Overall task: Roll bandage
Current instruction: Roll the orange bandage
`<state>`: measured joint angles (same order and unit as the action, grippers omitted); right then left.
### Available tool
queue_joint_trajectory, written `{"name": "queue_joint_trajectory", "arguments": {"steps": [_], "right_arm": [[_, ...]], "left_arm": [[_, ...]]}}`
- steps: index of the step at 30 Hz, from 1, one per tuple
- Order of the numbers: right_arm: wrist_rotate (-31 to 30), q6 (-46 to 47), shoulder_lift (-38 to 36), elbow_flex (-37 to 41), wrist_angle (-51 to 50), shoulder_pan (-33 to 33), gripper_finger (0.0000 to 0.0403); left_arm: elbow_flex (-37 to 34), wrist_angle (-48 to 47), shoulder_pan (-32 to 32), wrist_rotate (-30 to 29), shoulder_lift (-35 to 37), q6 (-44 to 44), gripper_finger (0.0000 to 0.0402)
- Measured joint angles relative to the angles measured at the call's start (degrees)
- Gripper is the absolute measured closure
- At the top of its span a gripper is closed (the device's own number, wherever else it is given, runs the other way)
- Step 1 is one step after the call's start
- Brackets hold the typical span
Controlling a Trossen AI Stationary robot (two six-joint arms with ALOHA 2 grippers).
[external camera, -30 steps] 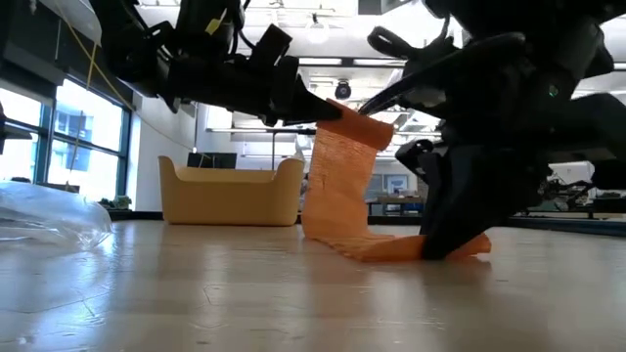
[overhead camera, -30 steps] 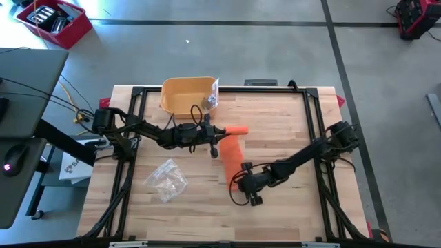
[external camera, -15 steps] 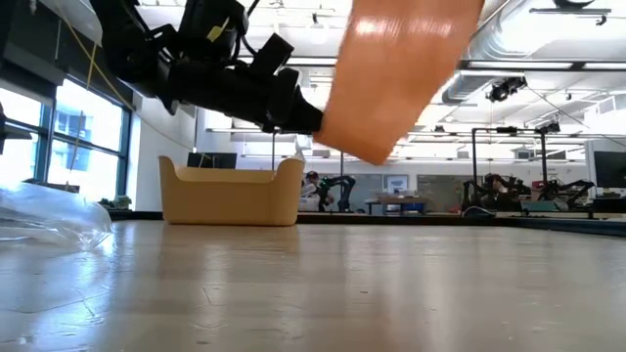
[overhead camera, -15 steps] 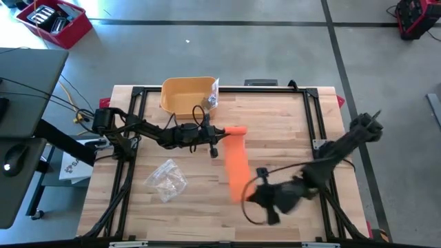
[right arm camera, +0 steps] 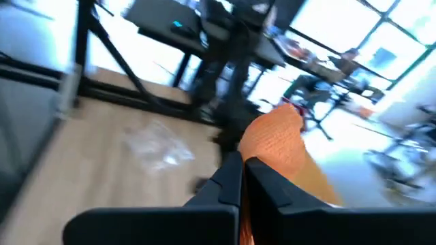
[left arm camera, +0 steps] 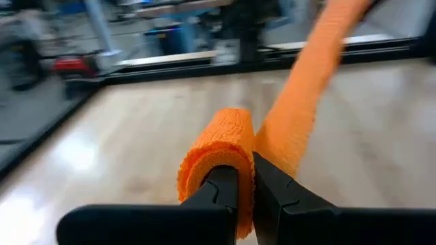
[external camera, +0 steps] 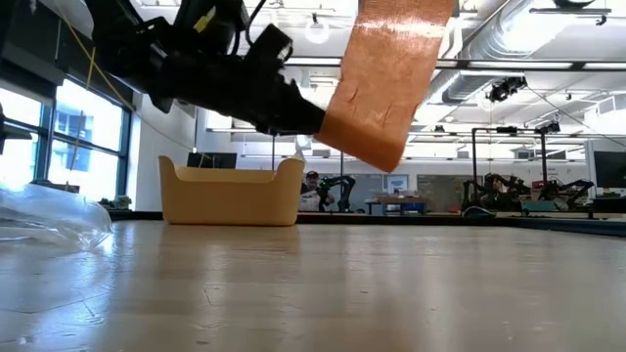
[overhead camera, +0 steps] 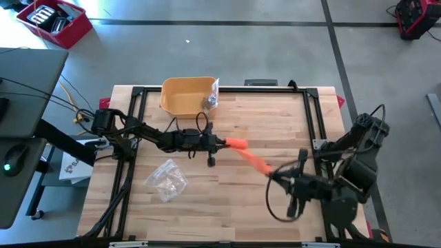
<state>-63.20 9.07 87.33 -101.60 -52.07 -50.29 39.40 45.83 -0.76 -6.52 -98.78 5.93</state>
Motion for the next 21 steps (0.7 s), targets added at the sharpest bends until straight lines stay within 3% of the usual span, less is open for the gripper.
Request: {"name": "queue_joint_trajectory", "arguments": {"steps": [6, 12, 17, 21], "right_arm": [[-0.4, 5.8, 0.0, -7.1, -17.7, 7.9, 0.0403], [-0.3, 9.1, -4.1, -9.1, -28.2, 18.9, 0.0403], [2.5, 8.9, -10.2, -4.7, -30.5, 29.1, 0.0403], [8.9, 9.0, -15.7, 4.7, -28.2, 36.6, 0.0403]], "left_arm": [[0.0, 0.2, -3.8, 12.5, 0.0, -3.5, 0.039], [0.0, 0.4, -8.0, 17.9, 0.0, -5.2, 0.039], [0.0, 2.1, -11.9, 18.0, 0.0, -5.9, 0.039], [0.0, 8.6, -14.4, 18.0, 0.0, -5.8, 0.039]]}}
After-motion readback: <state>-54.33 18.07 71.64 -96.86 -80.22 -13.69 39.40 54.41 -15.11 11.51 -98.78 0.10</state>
